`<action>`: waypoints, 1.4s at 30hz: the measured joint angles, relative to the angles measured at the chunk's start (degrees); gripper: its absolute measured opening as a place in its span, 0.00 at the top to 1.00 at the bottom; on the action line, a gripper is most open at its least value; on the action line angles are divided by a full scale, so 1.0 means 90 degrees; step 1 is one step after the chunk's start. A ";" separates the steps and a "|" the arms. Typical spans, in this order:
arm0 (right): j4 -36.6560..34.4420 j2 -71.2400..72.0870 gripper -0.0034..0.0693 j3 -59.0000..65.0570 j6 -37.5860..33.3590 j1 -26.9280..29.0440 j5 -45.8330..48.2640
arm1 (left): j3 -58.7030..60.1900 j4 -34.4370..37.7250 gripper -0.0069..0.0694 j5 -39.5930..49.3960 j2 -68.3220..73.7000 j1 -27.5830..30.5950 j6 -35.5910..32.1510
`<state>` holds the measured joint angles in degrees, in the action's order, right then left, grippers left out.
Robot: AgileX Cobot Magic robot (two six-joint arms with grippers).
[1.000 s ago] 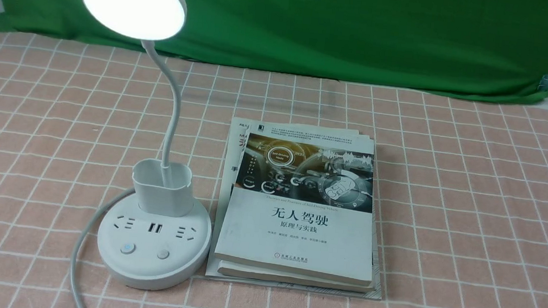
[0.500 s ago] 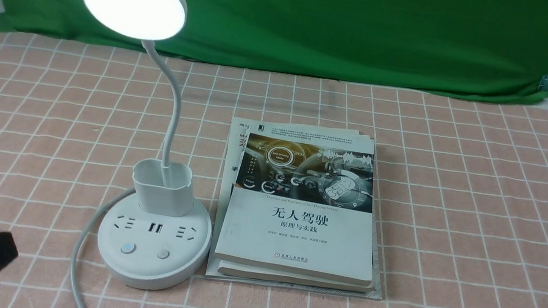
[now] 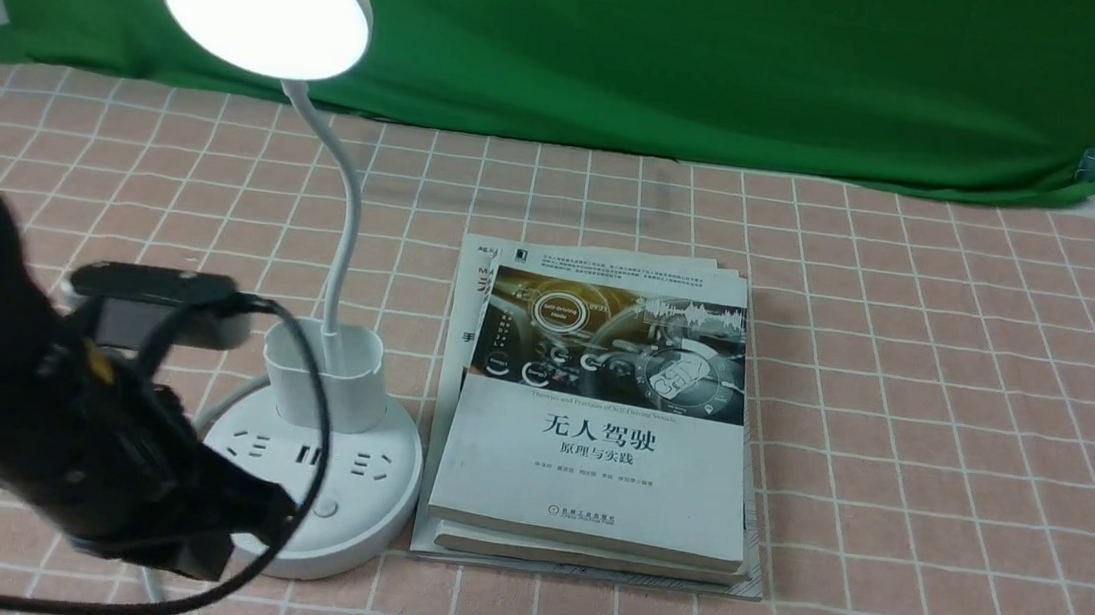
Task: Turn off the table lamp on the pink coffee tablecloth by hand.
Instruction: 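Press the power button on the round power strip under the lamp with the left gripper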
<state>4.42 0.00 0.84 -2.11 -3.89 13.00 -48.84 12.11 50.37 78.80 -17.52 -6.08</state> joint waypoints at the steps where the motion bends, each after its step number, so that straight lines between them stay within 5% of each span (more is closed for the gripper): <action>1: 0.0000 0.0000 0.62 0.0000 0.0000 0.0000 0.0000 | -0.0070 -0.0047 0.91 0.0000 0.0100 -0.0062 0.0051; 13: 0.0000 0.0000 0.62 0.0000 0.0000 0.0000 0.0000 | -0.2107 -0.0443 0.91 0.0132 0.2347 -0.0484 0.0255; 42: 0.0000 0.0000 0.62 0.0000 0.0000 0.0000 0.0000 | -0.1960 -0.0636 0.91 0.0321 0.2439 -0.0548 0.0442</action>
<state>4.42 0.00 0.84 -2.11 -3.89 13.00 -66.48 6.39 53.25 100.75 -22.45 -2.10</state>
